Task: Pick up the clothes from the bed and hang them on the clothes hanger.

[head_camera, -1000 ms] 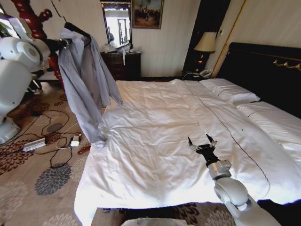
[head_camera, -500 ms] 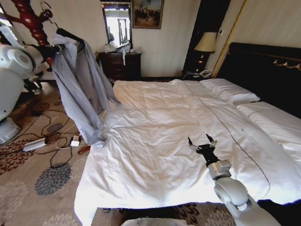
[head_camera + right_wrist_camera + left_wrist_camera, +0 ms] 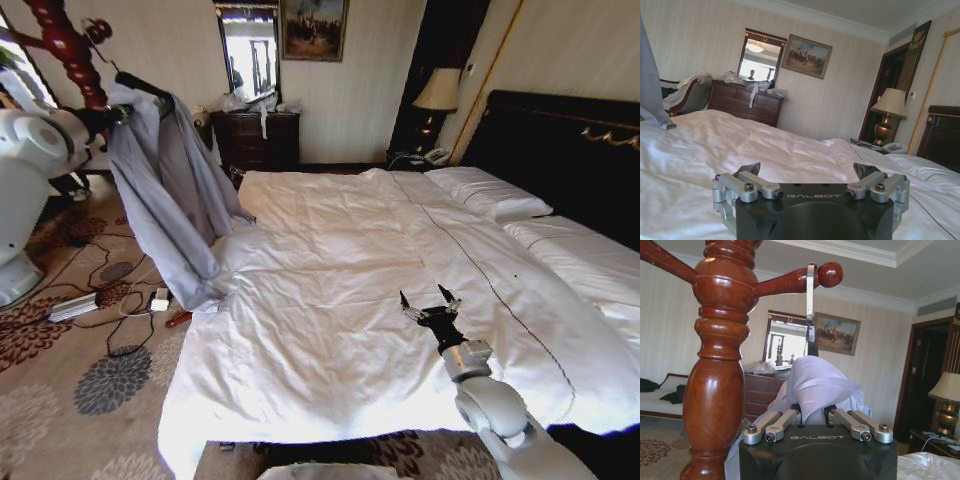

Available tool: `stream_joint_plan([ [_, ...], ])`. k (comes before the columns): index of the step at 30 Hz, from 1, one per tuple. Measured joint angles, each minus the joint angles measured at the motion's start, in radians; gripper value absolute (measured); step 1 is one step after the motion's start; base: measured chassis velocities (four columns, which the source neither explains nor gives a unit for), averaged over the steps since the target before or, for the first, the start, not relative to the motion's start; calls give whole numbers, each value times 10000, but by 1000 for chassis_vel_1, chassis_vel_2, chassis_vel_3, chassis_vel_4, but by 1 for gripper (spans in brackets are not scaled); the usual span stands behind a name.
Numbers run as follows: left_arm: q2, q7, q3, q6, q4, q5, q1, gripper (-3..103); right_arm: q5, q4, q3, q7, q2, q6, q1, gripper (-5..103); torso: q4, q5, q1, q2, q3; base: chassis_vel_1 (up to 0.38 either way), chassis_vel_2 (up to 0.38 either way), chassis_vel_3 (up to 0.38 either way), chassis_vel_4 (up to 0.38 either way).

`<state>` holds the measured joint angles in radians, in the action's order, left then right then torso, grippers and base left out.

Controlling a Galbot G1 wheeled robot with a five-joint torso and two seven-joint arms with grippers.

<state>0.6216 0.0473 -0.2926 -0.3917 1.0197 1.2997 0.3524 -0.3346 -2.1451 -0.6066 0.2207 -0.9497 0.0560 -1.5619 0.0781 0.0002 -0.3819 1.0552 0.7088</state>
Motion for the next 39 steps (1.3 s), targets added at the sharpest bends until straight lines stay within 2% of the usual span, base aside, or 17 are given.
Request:
stream_joint_plan([
  [8,78,-12,56,39,39,-62,-138,17,0,0,0,0,0,0,0,100,-2,0,0,0,-1,0,0,0,0],
  [14,-41,-119,330,-324,357,-125,-370,15,0,0,0,0,0,0,0,100,-6,2,1,0,-1,0,0,0,0],
  [16,-53,-282,406,-410,404,-203,-396,25,0,0,0,0,1,0,0,100,-2,-20,0,-1,2,0,0,0,0],
  [17,-65,-359,466,-444,447,-215,-404,30,0,0,1,0,0,0,0,100,-2,-8,-1,-1,2,0,0,0,0],
  [18,-65,-359,466,-444,447,-215,-404,30,0,0,1,0,0,0,0,100,-2,-8,-1,-1,2,0,0,0,0],
  [20,-181,-477,614,-495,641,-335,-507,41,0,0,1,0,0,0,0,100,-1,0,1,-1,1,0,0,0,0],
  [22,-244,-524,680,-500,743,-412,-584,41,0,0,0,0,0,0,0,100,0,1,1,-1,1,0,0,0,0],
  [23,-367,-609,888,-539,978,-484,-790,52,0,0,1,0,0,0,0,100,1,-2,1,-1,1,0,0,0,0],
  [24,-428,-641,994,-563,1080,-493,-883,52,0,0,0,0,0,0,0,100,0,-6,0,-1,2,0,0,0,0],
  [26,-710,-727,1477,-615,1556,-520,-1345,63,0,0,0,0,0,0,0,100,-4,-3,-1,-1,1,0,0,0,0],
  [27,-710,-727,1477,-615,1556,-520,-1345,63,0,0,0,0,0,0,0,100,-4,-3,-1,-1,1,0,0,0,0],
  [29,-1018,-890,1973,-632,2099,-569,-1899,74,0,0,1,0,1,0,0,100,-3,-2,1,0,0,0,0,0,0],
  [32,-1258,-1069,2469,-627,2612,-596,-2456,80,0,0,1,0,0,0,0,100,-3,-4,2,0,0,0,0,0,0],
  [35,-1696,-1212,2887,-426,3382,-564,-3049,95,0,0,1,0,0,0,0,100,-2,-3,1,-1,0,0,0,0,0],
  [39,-2194,-1214,3161,-267,4048,-523,-3540,100,0,0,1,0,0,0,0,100,1,1,1,0,-1,0,0,0,0],
])
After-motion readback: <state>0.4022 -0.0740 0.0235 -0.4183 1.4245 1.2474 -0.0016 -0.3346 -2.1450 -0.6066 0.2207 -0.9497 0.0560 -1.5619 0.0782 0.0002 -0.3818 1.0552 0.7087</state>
